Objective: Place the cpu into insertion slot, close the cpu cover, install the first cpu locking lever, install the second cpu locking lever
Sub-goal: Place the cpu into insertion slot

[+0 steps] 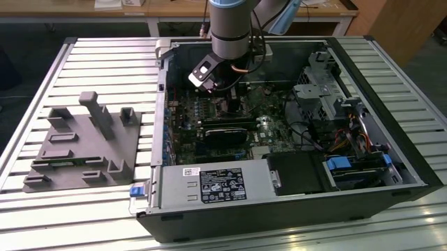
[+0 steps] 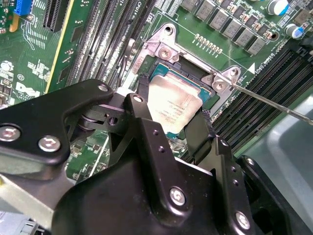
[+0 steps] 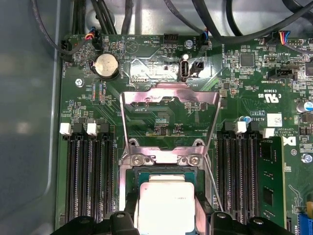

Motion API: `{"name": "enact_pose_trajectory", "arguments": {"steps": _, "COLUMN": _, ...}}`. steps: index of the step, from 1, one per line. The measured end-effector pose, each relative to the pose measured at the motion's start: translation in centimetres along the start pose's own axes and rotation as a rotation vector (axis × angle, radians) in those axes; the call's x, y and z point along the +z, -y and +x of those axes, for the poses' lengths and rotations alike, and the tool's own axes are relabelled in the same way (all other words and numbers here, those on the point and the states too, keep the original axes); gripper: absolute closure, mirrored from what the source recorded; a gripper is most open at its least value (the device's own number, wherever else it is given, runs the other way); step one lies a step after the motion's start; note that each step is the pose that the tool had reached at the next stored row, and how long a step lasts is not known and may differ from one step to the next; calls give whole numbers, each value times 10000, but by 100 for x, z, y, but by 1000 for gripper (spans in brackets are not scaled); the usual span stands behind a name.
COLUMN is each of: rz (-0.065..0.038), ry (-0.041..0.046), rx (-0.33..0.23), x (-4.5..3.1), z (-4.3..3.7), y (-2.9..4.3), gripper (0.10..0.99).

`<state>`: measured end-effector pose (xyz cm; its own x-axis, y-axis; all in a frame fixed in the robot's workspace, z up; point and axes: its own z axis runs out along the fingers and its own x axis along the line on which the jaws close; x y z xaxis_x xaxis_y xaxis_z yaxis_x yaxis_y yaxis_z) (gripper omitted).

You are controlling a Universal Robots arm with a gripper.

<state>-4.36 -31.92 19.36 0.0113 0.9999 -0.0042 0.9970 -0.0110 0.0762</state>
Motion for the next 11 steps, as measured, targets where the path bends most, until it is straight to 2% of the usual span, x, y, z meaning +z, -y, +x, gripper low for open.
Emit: {"name": "enact_pose_trajectory", "arguments": {"steps": 11, "rz": 0, "ry": 1, "rx": 0, "x": 20, "z": 3, "y": 2, "gripper": 545}}
